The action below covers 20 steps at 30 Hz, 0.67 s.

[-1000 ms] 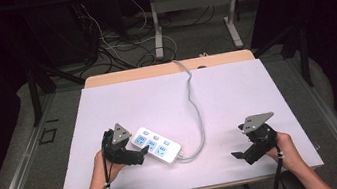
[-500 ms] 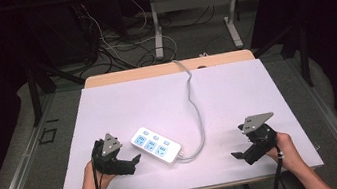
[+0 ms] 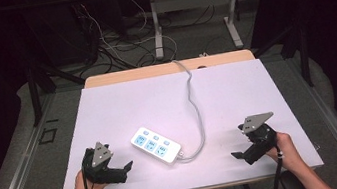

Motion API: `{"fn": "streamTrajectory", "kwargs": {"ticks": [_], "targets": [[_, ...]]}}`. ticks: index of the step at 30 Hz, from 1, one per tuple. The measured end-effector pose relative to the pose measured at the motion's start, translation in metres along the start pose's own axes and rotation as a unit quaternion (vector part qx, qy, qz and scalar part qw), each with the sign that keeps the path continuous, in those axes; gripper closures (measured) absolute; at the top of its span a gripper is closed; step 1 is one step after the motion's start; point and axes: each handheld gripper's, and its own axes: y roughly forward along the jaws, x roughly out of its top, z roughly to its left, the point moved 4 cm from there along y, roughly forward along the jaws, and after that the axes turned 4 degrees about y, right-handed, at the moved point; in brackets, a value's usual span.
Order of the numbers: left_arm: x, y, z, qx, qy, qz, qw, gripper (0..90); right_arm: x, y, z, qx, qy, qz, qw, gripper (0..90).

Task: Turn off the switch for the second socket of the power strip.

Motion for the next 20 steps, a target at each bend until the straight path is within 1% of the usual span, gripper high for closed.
{"fn": "streamTrajectory", "kwargs": {"ticks": [1,2,3,5,8,9,10,11,12,13,14,15,16,17,18,19,20], "targets": [[-0.002,-0.001,0.000,-0.002,-0.002,0.002,1.0000,0.1,0.000,0.000,0.000,0.000,0.000,0.000,1.0000,1.3],[-0.003,-0.002,0.001,0.003,0.003,0.000,1.0000,0.1,0.000,0.000,0.000,0.001,-0.001,0.000,1.0000,1.3],[-0.005,-0.003,0.000,0.003,0.002,-0.001,1.0000,0.1,0.000,0.000,0.000,0.000,-0.001,0.001,1.0000,1.3],[-0.008,-0.005,0.002,0.010,0.004,-0.005,0.9999,0.2,0.000,0.000,0.000,-0.001,-0.003,0.000,1.0000,1.3],[-0.012,-0.007,0.002,0.010,-0.003,-0.001,1.0000,0.4,0.000,0.000,0.000,-0.001,-0.003,0.000,1.0000,1.3],[-0.014,-0.007,0.003,0.016,0.002,-0.003,0.9999,0.4,0.000,0.000,0.000,-0.001,-0.003,0.001,1.0000,1.3],[-0.015,-0.007,0.002,0.010,-0.004,0.002,0.9999,0.4,0.000,0.000,0.000,-0.001,-0.003,0.001,1.0000,1.3],[-0.016,-0.007,0.002,0.010,-0.002,0.003,0.9999,0.3,0.000,0.000,-0.001,-0.001,-0.003,0.001,1.0000,1.3],[-0.017,-0.007,0.002,0.009,-0.005,0.004,0.9999,0.3,0.000,0.001,0.000,-0.001,-0.001,-0.002,1.0000,1.3],[-0.018,-0.007,0.003,0.012,0.001,0.006,0.9999,0.3,0.000,0.001,0.000,-0.002,-0.001,-0.003,1.0000,1.3],[-0.019,-0.007,0.002,0.009,-0.001,0.006,0.9999,0.3,0.000,0.001,0.000,-0.003,0.002,-0.006,1.0000,1.3],[-0.018,-0.007,0.003,0.008,0.000,0.008,0.9999,0.3,0.000,0.001,0.000,-0.003,0.000,-0.004,1.0000,1.3],[-0.018,-0.007,0.003,0.011,0.003,0.007,0.9999,0.3,-0.001,0.001,0.000,0.004,-0.002,0.003,1.0000,1.4],[-0.018,-0.007,0.002,0.007,-0.002,0.006,1.0000,0.3,0.000,0.001,0.000,-0.001,-0.002,0.000,1.0000,1.3],[-0.017,-0.006,0.002,0.008,-0.002,0.005,1.0000,0.2,-0.001,0.002,0.000,0.002,-0.004,0.002,1.0000,1.3],[-0.017,-0.006,0.003,0.009,0.000,0.007,0.9999,0.2,-0.001,0.002,0.000,-0.001,-0.003,0.001,1.0000,1.3],[-0.017,-0.006,0.003,0.004,-0.003,0.011,0.9999,0.2,-0.001,0.002,0.000,0.003,-0.005,0.002,1.0000,1.3]]}}
